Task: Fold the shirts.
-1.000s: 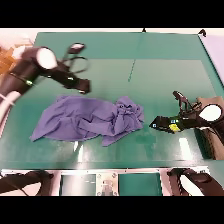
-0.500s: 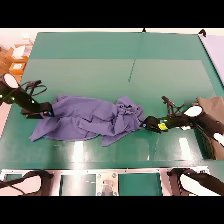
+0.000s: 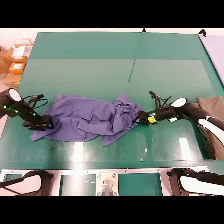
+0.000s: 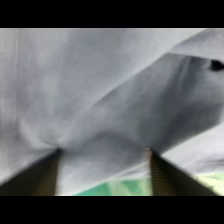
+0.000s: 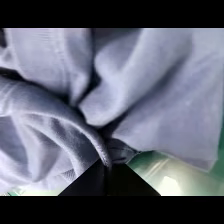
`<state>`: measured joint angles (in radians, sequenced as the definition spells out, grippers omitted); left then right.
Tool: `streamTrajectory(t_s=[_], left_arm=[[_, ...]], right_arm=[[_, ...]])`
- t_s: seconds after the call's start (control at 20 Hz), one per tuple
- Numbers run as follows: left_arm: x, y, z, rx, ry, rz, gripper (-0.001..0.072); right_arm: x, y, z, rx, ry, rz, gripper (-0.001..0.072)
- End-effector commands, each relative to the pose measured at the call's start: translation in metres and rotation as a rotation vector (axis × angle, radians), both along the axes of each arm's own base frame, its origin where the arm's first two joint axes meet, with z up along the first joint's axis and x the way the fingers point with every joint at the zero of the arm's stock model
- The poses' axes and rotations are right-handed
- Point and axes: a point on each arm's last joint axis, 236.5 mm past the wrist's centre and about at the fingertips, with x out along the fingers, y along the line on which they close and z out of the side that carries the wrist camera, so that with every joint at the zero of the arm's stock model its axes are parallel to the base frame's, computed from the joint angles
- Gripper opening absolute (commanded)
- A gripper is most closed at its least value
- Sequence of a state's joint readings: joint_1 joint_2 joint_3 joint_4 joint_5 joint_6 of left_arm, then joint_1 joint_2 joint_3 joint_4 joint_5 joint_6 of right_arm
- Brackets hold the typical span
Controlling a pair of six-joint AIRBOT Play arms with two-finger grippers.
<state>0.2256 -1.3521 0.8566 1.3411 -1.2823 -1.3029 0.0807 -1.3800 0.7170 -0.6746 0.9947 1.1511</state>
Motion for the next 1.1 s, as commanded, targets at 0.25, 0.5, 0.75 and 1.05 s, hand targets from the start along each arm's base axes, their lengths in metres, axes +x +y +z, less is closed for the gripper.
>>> streamTrajectory(t_s=[0.25,0.5,0.75,1.05], left_arm=[[0.043,-0.033,0.005,-0.147,-0.187,0.049,0.0022],[0.01,0.029,0.026,0.077,-0.007,-0.09,0.072],[-0.019,0.079,0.031,0.102,0.054,-0.036,0.0292],[-0.017,0.125,0.023,0.232,0.013,-0.056,0.0294]], right_arm=[[0.033,0.013,0.03,0.05,-0.084,-0.005,0.0018],[0.029,0.014,0.031,0.054,-0.074,0.009,0.0018],[0.029,0.014,0.031,0.055,-0.074,0.01,0.0018],[0.029,0.014,0.031,0.056,-0.074,0.01,0.0018]])
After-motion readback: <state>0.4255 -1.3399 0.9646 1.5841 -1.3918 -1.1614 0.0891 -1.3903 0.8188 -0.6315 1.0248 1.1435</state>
